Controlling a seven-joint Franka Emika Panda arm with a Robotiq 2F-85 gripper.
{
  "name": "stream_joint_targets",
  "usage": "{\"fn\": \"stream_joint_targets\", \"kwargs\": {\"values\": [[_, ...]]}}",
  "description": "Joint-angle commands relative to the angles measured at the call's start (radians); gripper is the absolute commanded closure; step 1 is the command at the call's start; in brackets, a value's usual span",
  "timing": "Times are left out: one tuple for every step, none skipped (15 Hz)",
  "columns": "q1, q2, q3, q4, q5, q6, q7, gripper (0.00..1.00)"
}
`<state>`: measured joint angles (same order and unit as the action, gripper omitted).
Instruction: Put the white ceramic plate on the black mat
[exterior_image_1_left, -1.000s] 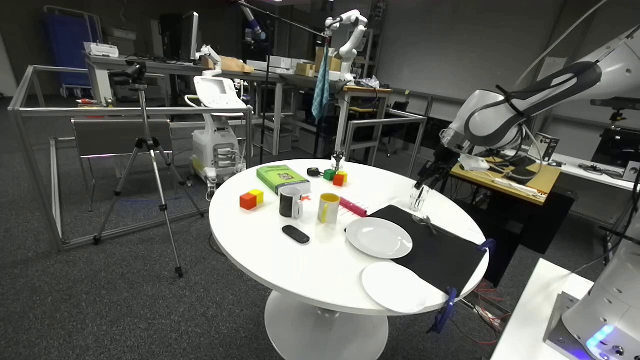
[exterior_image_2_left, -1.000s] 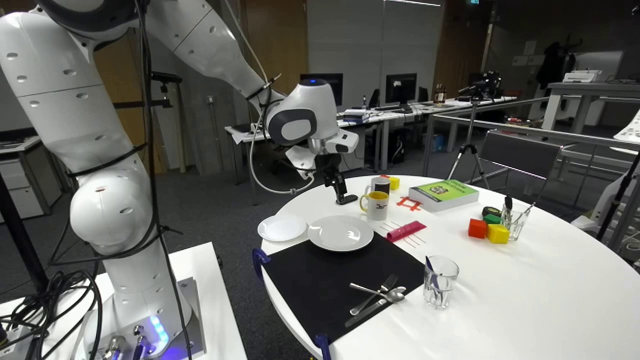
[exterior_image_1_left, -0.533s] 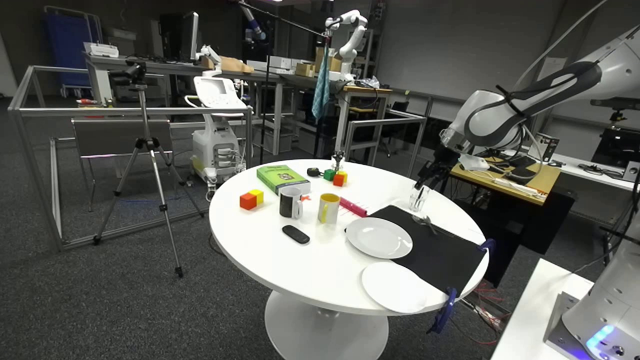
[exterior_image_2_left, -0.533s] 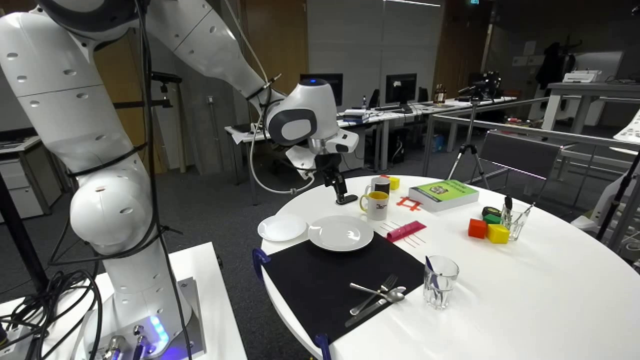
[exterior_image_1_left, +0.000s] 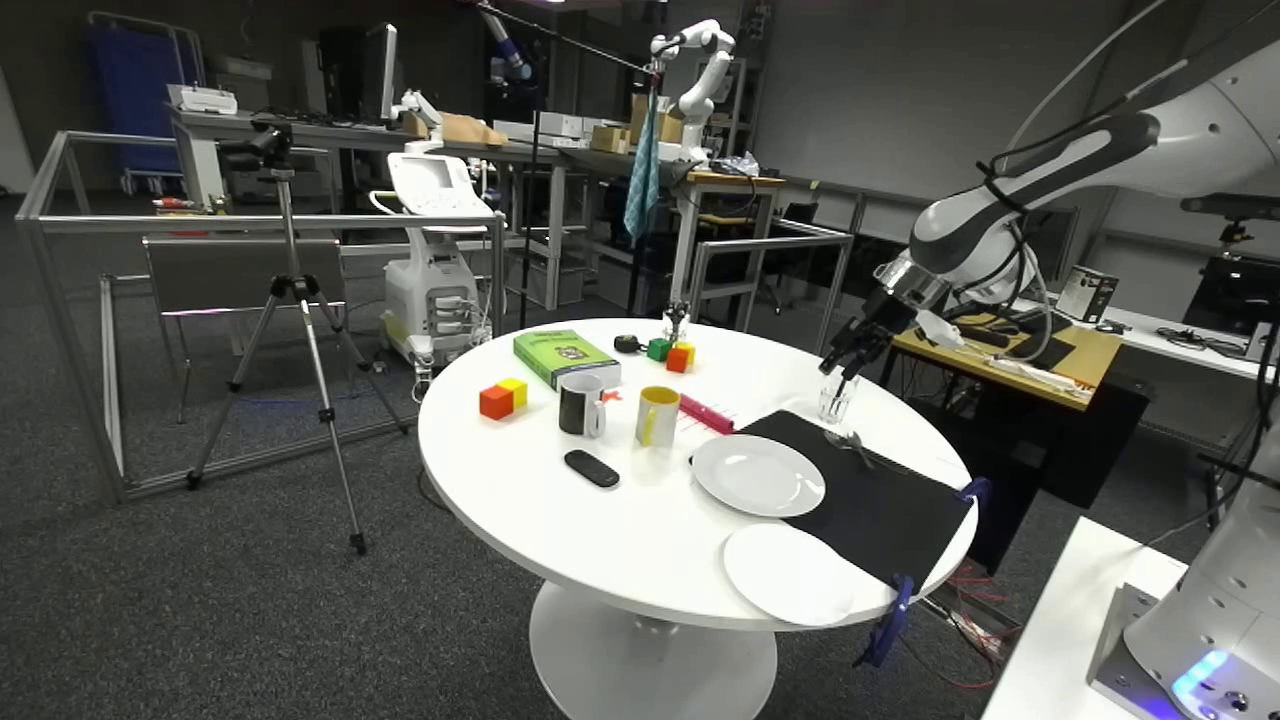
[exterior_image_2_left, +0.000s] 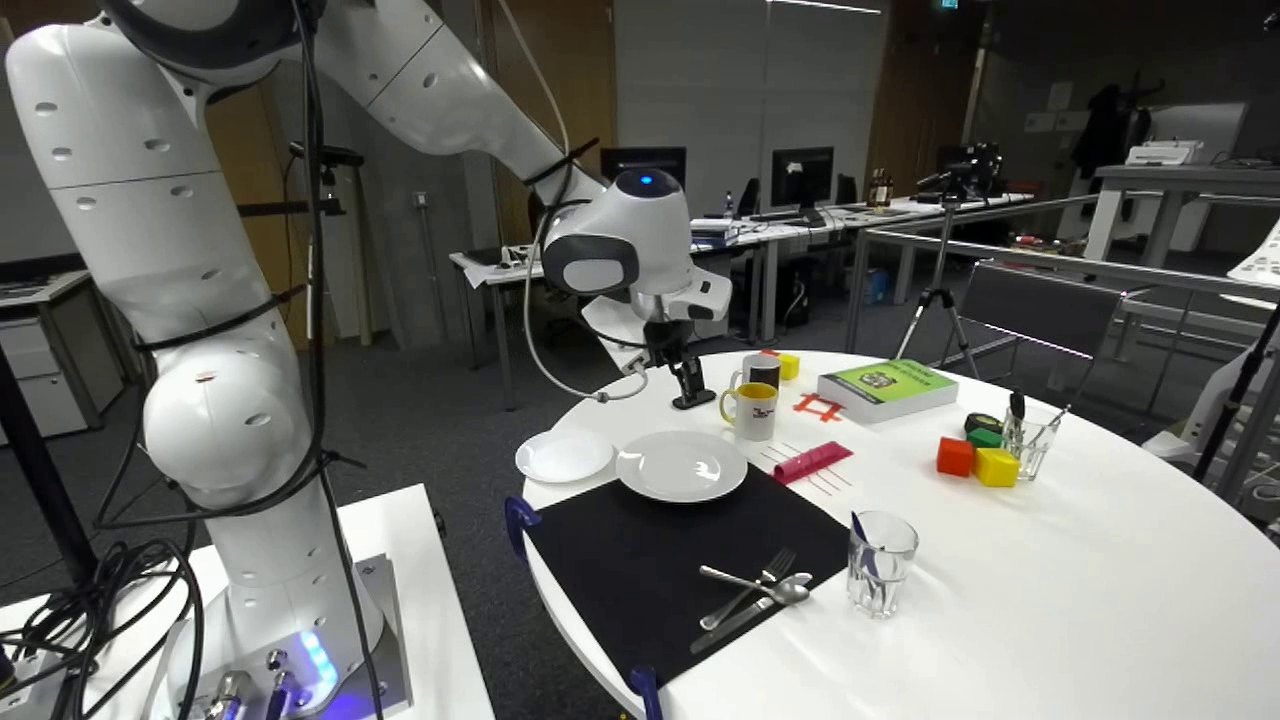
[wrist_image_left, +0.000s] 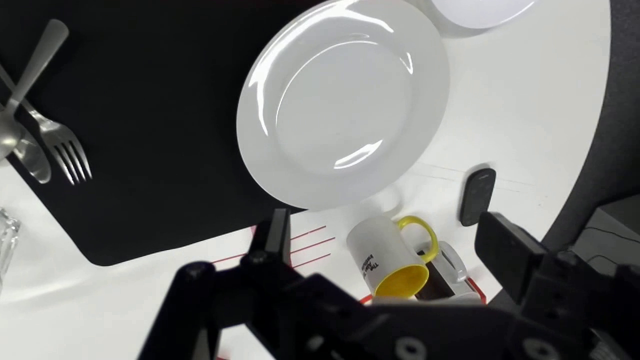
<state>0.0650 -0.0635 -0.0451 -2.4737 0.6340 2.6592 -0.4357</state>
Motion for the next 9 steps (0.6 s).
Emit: {"fn": "stream_joint_targets", "kwargs": {"values": [[-0.014, 0.110, -0.042, 0.107, 0.162, -0.069, -0.221, 0.00], [-0.022, 0.138, -0.048, 0.130, 0.190, -0.091, -0.265, 0.00], [-0.029, 0.168, -0.054, 0.155, 0.211, -0.115, -0.300, 0.00], [-0.070, 0.200, -0.025, 0.184, 0.214, -0.139, -0.315, 0.00], [-0.083, 0.228, -0.020, 0.209, 0.215, -0.158, -0.327, 0.00], [-0.099, 0.258, -0.015, 0.235, 0.211, -0.177, -0.337, 0.00], [-0.113, 0.286, -0.008, 0.259, 0.204, -0.186, -0.338, 0.00], [-0.126, 0.317, 0.000, 0.286, 0.201, -0.191, -0.339, 0.00], [-0.139, 0.351, 0.010, 0.313, 0.207, -0.183, -0.341, 0.00]]}}
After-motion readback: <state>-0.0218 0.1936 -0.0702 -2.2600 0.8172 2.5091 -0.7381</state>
